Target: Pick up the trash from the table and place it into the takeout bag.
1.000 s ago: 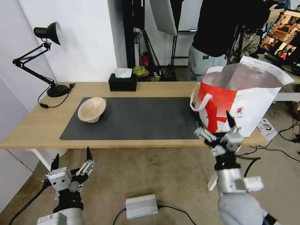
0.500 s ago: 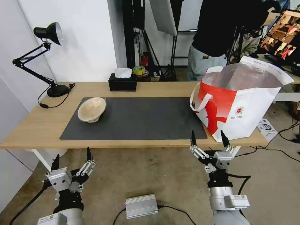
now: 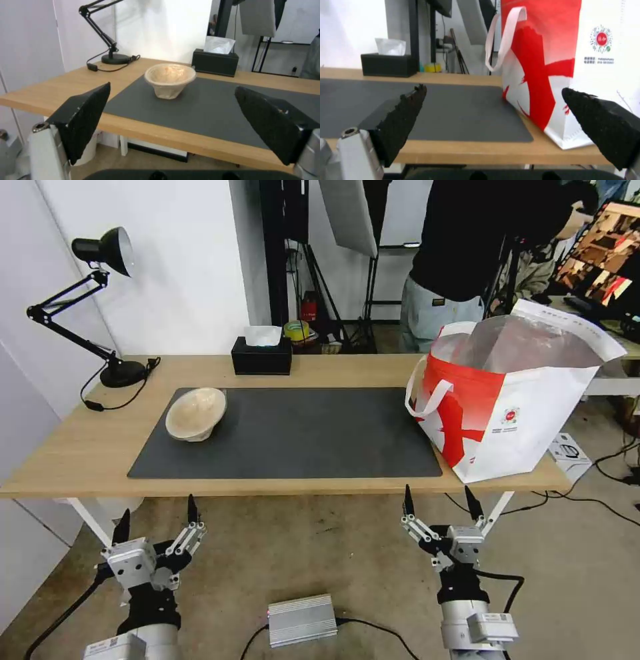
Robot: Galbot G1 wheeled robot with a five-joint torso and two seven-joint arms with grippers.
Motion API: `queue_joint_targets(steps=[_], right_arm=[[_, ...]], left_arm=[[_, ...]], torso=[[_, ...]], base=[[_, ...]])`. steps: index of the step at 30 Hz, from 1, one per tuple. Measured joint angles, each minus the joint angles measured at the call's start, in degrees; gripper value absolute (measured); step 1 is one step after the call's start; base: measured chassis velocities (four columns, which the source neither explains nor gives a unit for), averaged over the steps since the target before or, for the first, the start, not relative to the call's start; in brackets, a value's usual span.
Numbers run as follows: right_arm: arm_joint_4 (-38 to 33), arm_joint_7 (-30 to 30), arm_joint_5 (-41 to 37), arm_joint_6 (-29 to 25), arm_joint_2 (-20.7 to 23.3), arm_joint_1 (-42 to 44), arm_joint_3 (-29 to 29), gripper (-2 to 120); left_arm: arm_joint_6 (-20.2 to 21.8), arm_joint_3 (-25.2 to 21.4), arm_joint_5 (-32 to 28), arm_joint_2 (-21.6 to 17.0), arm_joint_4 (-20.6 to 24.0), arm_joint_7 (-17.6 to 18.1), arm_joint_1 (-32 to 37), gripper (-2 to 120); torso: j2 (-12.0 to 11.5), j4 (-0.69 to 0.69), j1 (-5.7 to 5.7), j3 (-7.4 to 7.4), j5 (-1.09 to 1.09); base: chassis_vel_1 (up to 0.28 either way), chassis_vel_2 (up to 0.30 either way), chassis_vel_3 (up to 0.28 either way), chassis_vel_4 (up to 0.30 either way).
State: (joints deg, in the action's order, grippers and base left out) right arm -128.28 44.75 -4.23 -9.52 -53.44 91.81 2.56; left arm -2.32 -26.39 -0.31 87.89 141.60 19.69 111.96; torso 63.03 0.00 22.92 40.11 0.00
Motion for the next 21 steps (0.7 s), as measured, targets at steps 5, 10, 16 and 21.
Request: queue_joint_targets(steps=[5,10,16,21], right_arm=[[0.5,0.0,0.9,0.0,-0.2,0.5,-0.8,100],[0.9,0.0,1.2,0.0,-0.2,0.3,-1.2,100],[1.1,-0.1,1.5,0.0,-0.2,-0.3,-1.3,100],[1.1,-0.3,1.6,0.0,-0.2,-0.4,-1.2,100]], left_arm=[[-0.1,0.1,0.0,0.1,-0.3,0.0,-0.1,100],[-0.1,0.1,0.0,0.1,-0.4,0.0,-0.1,100],[-0.1,0.1,0.0,0.0,-0.6,0.0,-0.3,100],[-0.1,0.1,-0.1,-0.1,-0.8,0.0,-0.5,100]], torso=[[0.0,0.0,0.0,0.0,0.0],[0.0,0.0,0.0,0.0,0.0],[0.0,0.0,0.0,0.0,0.0],[0.0,0.0,0.0,0.0,0.0]], base=[[0.0,0.0,0.0,0.0],[0.0,0.0,0.0,0.0],[0.0,0.0,0.0,0.0],[0.0,0.0,0.0,0.0]])
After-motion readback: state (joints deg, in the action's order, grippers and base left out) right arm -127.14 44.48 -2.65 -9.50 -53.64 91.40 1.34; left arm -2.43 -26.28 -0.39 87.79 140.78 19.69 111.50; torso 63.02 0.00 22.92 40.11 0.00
